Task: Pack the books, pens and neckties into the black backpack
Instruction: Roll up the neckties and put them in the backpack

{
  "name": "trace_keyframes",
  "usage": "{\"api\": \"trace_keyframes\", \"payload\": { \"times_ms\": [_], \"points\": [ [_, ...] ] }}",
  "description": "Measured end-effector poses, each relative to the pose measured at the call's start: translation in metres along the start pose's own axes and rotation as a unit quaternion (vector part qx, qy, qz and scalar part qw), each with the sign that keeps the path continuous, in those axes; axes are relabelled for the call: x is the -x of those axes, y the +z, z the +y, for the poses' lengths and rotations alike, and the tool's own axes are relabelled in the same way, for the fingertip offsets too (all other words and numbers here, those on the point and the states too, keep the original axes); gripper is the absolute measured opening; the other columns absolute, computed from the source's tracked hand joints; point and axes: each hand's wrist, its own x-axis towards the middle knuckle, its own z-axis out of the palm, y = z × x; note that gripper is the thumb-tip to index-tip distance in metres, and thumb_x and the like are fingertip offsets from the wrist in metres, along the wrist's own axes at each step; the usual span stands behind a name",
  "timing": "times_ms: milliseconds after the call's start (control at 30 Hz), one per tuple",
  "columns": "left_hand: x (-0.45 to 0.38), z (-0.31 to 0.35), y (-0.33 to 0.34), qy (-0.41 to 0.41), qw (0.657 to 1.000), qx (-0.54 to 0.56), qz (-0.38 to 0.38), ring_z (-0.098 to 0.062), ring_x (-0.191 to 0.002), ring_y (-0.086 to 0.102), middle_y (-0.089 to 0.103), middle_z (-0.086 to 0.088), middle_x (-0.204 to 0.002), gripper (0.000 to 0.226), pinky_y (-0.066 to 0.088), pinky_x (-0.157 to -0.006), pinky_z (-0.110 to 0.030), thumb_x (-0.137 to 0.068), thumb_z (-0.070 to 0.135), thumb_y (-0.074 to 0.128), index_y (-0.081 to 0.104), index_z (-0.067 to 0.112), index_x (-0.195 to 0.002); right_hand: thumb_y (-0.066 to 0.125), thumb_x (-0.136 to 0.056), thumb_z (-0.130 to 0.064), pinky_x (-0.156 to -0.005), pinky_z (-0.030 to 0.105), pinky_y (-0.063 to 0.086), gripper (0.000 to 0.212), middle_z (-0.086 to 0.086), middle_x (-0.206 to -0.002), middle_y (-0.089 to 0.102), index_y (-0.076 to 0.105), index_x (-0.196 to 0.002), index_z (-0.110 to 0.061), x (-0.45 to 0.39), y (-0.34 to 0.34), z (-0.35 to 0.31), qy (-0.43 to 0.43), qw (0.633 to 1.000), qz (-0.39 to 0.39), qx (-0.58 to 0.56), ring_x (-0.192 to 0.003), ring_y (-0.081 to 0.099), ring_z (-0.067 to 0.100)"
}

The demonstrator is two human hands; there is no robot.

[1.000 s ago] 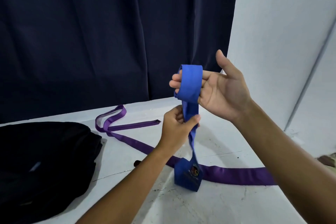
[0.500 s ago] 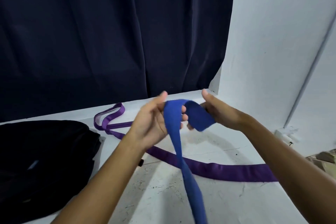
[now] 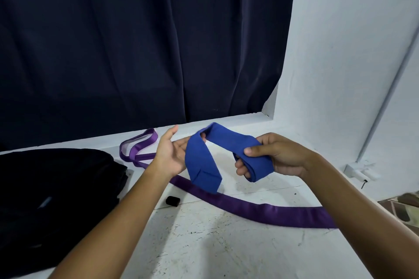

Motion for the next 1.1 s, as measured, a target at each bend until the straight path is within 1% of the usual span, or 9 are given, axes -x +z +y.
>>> {"api": "trace_keyframes", "payload": {
  "times_ms": [167,333,400,600,667,767,867,1000,1100],
  "points": [
    [-0.01,-0.017,-0.005,0.101,0.936,-0.327,0.087,-0.028,-0.093,0.068,0.073,-0.012,-0.107,0.02,0.05,-0.08,-0.036,-0.094,0.029,0.058,0.067,0.013,-0.1,0.058,-0.081,-0.012,-0.064,0.034,0.06,0.024,0.022,-0.085,0.072,0.075,-0.084,0.004,0.006,0.007,-0.014,-0.034,0.994,0.032,-0.104,-0.071,0.072,0.028],
    [0.015,-0.045,0.024,0.231,0.888,-0.334,-0.215,-0.019,-0.122,0.058,0.068,0.003,-0.12,0.052,0.05,-0.099,-0.032,-0.073,0.005,0.064,0.059,0.014,-0.124,0.052,-0.086,-0.016,-0.074,0.034,0.06,0.031,0.021,-0.093,0.072,0.074,-0.092,0.005,0.005,0.016,-0.031,-0.039,0.979,0.019,-0.199,-0.081,0.072,0.027],
    [0.022,-0.06,0.034,0.242,0.867,-0.35,-0.259,-0.013,-0.122,0.057,0.066,0.013,-0.119,0.055,0.048,-0.096,-0.027,-0.073,0.006,0.068,0.055,0.017,-0.125,0.048,-0.088,-0.013,-0.083,0.038,0.059,0.033,0.023,-0.103,0.07,0.07,-0.102,0.008,0.005,0.018,-0.036,-0.046,0.971,0.0,-0.236,-0.089,0.071,0.029],
    [0.014,-0.081,0.06,0.294,0.89,-0.335,-0.094,-0.005,-0.085,0.066,0.071,0.01,-0.088,0.027,0.054,-0.079,-0.025,-0.086,-0.008,0.066,0.068,0.017,-0.095,0.047,-0.09,-0.009,-0.084,0.04,0.059,0.04,0.028,-0.112,0.066,0.054,-0.12,0.016,0.01,0.032,-0.042,-0.069,0.971,-0.013,-0.229,-0.095,0.07,0.034],
    [0.011,-0.079,0.061,0.3,0.891,-0.334,-0.073,-0.001,-0.074,0.063,0.068,0.015,-0.074,0.036,0.053,-0.071,-0.022,-0.088,-0.014,0.057,0.07,0.018,-0.079,0.047,-0.089,-0.008,-0.08,0.039,0.059,0.039,0.029,-0.111,0.067,0.055,-0.119,0.016,0.015,0.034,-0.042,-0.065,0.973,-0.006,-0.22,-0.093,0.071,0.034],
    [0.004,-0.068,0.055,0.284,0.902,-0.325,-0.033,-0.014,-0.068,0.062,0.069,-0.011,-0.074,0.018,0.051,-0.063,-0.03,-0.089,-0.009,0.055,0.069,-0.005,-0.079,0.049,-0.086,-0.009,-0.083,0.039,0.059,0.036,0.029,-0.107,0.068,0.064,-0.109,0.015,0.022,0.038,-0.039,-0.042,0.979,0.001,-0.198,-0.091,0.072,0.033],
    [-0.002,-0.061,0.045,0.282,0.888,-0.36,-0.043,-0.024,-0.078,0.061,0.068,-0.03,-0.09,0.018,0.053,-0.074,-0.044,-0.087,0.009,0.068,0.069,-0.008,-0.089,0.049,-0.086,-0.01,-0.085,0.036,0.059,0.036,0.027,-0.107,0.069,0.068,-0.105,0.013,0.024,0.039,-0.038,-0.058,0.977,0.013,-0.203,-0.092,0.072,0.031],
    [0.012,-0.074,0.037,0.231,0.889,-0.387,-0.084,-0.012,-0.071,0.069,0.075,-0.001,-0.078,0.007,0.052,-0.063,-0.024,-0.087,0.009,0.07,0.073,0.008,-0.081,0.046,-0.089,-0.007,-0.082,0.033,0.059,0.033,0.02,-0.104,0.072,0.06,-0.114,0.009,0.016,0.028,-0.044,-0.129,0.95,0.079,-0.272,-0.092,0.073,0.026],
    [0.029,-0.088,0.034,0.185,0.902,-0.373,-0.117,-0.016,-0.083,0.073,0.077,-0.001,-0.091,0.01,0.058,-0.071,-0.028,-0.084,0.006,0.072,0.073,0.012,-0.092,0.043,-0.097,-0.005,-0.082,0.032,0.059,0.029,0.021,-0.107,0.071,0.057,-0.119,0.009,0.003,0.014,-0.038,-0.153,0.94,0.125,-0.278,-0.097,0.072,0.027]
  ]
}}
